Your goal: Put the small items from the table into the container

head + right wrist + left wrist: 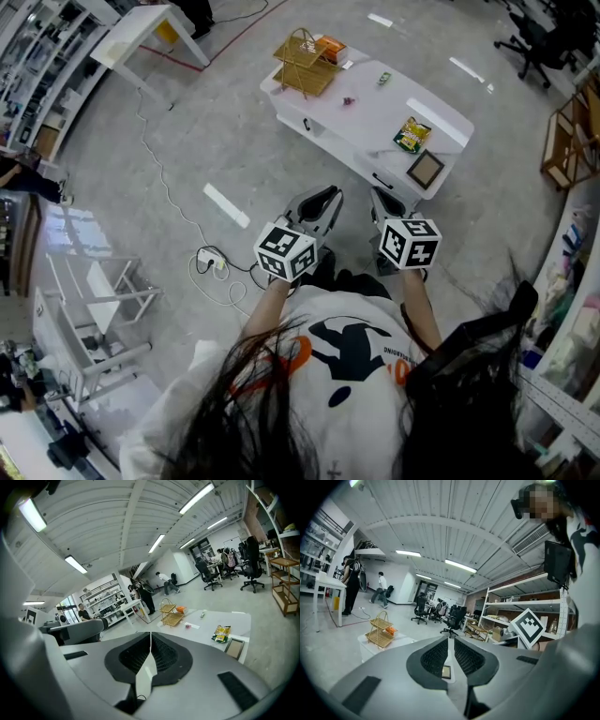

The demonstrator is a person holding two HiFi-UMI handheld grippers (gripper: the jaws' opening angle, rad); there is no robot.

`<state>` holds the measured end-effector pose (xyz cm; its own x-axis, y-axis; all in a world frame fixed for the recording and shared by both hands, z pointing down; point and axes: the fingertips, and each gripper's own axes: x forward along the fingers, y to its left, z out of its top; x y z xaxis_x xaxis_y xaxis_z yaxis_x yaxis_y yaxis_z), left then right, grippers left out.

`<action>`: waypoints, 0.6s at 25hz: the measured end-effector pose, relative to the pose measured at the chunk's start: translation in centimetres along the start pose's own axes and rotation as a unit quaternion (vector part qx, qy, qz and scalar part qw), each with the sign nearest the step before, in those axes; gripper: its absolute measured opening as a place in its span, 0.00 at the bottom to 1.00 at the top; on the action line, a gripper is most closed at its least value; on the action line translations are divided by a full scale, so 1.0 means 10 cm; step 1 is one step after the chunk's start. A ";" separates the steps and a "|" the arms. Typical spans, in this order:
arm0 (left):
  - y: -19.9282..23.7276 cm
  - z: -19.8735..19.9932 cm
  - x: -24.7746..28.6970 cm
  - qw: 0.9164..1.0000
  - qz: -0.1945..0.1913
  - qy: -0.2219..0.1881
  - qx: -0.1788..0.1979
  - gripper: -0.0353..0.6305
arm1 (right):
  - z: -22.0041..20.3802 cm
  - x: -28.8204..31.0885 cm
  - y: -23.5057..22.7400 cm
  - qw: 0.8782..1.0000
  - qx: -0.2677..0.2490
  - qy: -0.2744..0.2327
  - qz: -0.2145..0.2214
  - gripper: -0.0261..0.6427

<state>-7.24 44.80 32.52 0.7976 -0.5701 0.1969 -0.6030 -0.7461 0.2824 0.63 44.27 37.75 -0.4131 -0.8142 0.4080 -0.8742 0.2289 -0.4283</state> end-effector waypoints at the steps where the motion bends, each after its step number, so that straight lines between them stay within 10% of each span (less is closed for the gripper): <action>1: 0.01 0.00 0.02 1.000 -0.001 0.003 0.000 0.11 | 0.00 0.02 -0.02 1.000 0.003 0.000 0.000 0.07; 15: 0.51 0.05 0.59 0.999 -0.039 0.029 0.005 0.11 | 0.26 0.61 -0.39 0.999 0.020 0.003 -0.033 0.07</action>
<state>-5.65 37.47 34.60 0.8420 -0.4887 0.2284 -0.5380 -0.7917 0.2894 2.17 37.05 39.83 -0.3572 -0.8234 0.4409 -0.8883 0.1537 -0.4328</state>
